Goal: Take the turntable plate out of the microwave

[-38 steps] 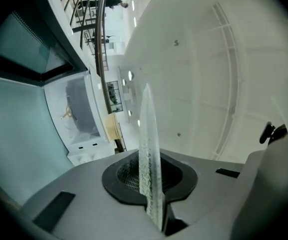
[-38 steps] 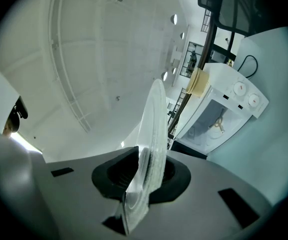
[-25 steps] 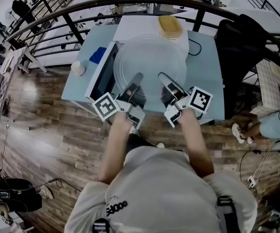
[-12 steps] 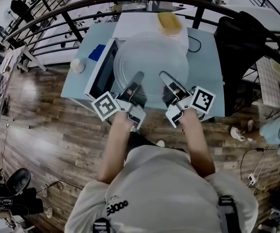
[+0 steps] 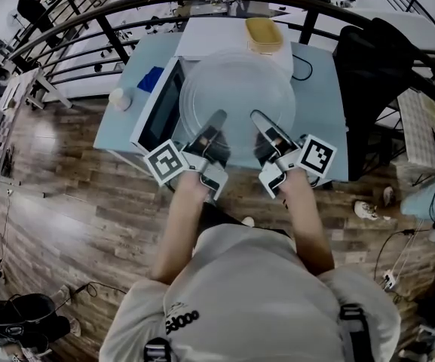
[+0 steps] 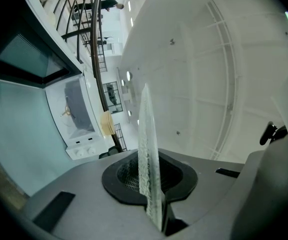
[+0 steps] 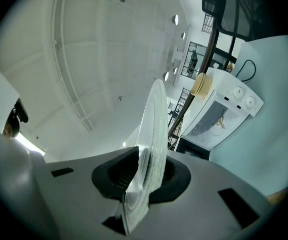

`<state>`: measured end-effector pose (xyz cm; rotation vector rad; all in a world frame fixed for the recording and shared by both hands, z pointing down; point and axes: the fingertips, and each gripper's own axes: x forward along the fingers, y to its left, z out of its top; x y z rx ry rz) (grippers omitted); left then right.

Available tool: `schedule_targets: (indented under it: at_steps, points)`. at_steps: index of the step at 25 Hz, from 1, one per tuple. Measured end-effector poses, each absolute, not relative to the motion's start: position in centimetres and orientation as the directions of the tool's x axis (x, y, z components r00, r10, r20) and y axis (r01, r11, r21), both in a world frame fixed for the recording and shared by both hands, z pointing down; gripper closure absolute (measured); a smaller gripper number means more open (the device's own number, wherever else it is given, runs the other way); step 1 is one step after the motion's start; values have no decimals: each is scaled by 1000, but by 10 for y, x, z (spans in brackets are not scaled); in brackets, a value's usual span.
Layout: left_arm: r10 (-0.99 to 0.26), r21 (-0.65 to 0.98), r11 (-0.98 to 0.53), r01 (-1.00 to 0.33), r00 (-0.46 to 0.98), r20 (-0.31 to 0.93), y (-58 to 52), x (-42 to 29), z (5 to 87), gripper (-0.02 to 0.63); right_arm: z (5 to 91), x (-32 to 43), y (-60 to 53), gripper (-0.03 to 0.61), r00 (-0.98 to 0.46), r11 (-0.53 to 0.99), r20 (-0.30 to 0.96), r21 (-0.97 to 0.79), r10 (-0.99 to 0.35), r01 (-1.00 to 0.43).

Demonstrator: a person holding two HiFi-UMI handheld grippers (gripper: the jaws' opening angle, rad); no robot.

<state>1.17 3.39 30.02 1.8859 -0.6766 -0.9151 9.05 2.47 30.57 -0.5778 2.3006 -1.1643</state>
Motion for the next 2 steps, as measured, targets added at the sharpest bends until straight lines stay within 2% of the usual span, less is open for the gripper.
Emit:
schedule_targets:
  at_steps: [2]
  points:
    - [-754, 894, -440, -81, 575, -319, 35, 11, 299, 577, 305, 90, 26, 534, -789, 545, -235, -825, -568, -147]
